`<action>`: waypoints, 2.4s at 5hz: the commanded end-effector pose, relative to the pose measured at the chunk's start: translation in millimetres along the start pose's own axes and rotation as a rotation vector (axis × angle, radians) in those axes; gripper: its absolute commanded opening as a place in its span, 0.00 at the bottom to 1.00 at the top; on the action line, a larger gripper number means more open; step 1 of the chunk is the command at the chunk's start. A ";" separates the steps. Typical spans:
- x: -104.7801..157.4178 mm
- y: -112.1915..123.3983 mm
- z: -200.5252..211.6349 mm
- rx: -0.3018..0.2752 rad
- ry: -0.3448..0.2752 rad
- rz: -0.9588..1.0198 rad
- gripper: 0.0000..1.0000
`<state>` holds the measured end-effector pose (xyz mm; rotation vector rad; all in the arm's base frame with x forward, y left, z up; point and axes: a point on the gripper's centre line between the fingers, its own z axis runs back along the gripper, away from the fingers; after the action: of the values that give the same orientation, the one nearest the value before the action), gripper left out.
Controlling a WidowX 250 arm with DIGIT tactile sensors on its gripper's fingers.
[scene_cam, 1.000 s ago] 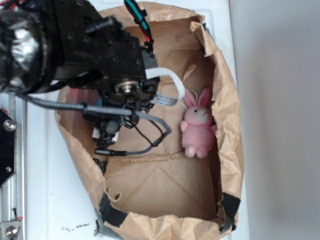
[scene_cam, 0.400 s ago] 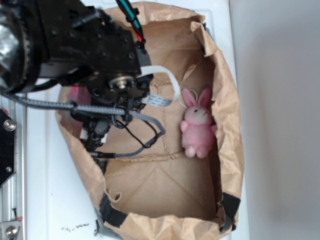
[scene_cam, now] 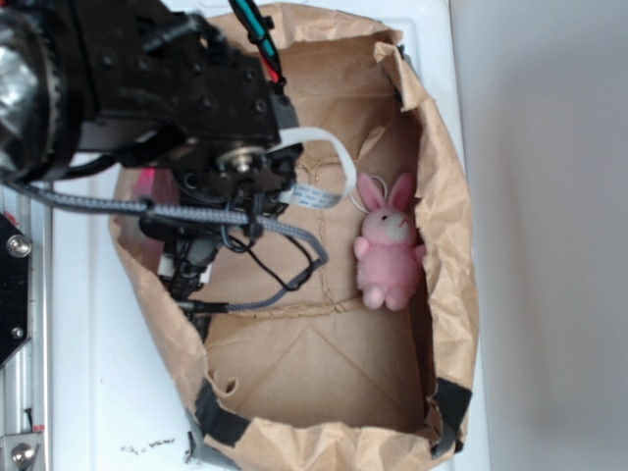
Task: Grab the green ball.
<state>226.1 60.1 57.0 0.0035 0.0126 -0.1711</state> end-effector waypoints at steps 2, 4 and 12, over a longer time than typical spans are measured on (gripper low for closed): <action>29.2 15.3 4.7 0.091 -0.114 0.041 1.00; 23.3 24.3 -15.3 0.158 -0.117 0.014 1.00; -4.5 18.6 -26.2 0.219 -0.035 -0.036 1.00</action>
<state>218.0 76.2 22.4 0.1947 -0.0168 -0.1996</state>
